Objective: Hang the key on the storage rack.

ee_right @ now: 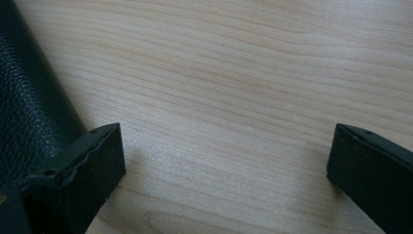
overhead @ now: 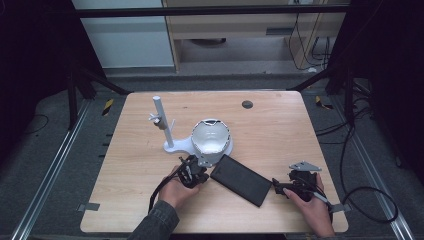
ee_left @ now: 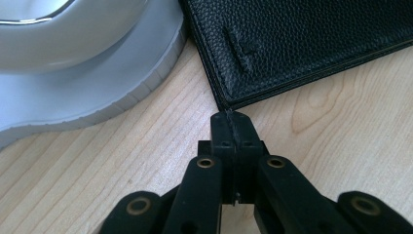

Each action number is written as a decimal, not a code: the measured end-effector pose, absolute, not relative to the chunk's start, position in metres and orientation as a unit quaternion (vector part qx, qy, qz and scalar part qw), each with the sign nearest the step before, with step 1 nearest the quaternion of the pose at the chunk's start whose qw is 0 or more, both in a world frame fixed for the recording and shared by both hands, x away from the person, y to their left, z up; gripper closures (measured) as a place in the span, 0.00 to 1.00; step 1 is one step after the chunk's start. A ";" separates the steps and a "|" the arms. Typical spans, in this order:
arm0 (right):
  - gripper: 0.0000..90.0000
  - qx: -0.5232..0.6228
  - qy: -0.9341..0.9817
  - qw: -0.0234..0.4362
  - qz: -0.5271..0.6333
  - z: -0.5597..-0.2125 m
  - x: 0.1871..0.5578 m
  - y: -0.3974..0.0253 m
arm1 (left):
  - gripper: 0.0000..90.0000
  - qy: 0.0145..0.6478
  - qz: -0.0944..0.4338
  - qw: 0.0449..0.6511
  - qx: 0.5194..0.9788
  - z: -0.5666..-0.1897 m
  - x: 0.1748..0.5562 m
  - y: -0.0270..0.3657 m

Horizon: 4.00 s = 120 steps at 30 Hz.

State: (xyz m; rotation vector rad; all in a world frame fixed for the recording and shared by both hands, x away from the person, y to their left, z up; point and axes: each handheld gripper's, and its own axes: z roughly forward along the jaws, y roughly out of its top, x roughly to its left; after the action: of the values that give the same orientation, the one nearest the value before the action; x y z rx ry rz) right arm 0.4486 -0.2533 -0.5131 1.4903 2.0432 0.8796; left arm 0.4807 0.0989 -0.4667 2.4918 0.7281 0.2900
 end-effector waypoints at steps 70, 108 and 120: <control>0.35 0.339 0.892 0.162 0.250 -0.421 0.451 -0.172 | 0.92 0.188 0.101 0.363 0.907 -0.421 0.491 0.016; 0.94 0.275 0.925 0.183 0.188 -0.432 0.455 -0.167 | 0.27 0.234 0.129 0.394 0.880 -0.407 0.467 0.096; 0.95 0.274 0.908 0.229 0.218 -0.397 0.448 -0.189 | 0.13 0.244 0.128 0.403 0.872 -0.406 0.470 0.115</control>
State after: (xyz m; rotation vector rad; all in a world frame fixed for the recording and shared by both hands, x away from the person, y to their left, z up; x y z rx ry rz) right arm 0.4481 -0.1888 -0.3973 0.7534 2.4994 0.6007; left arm 0.4701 0.1155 -0.4059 2.2035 0.6172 0.3227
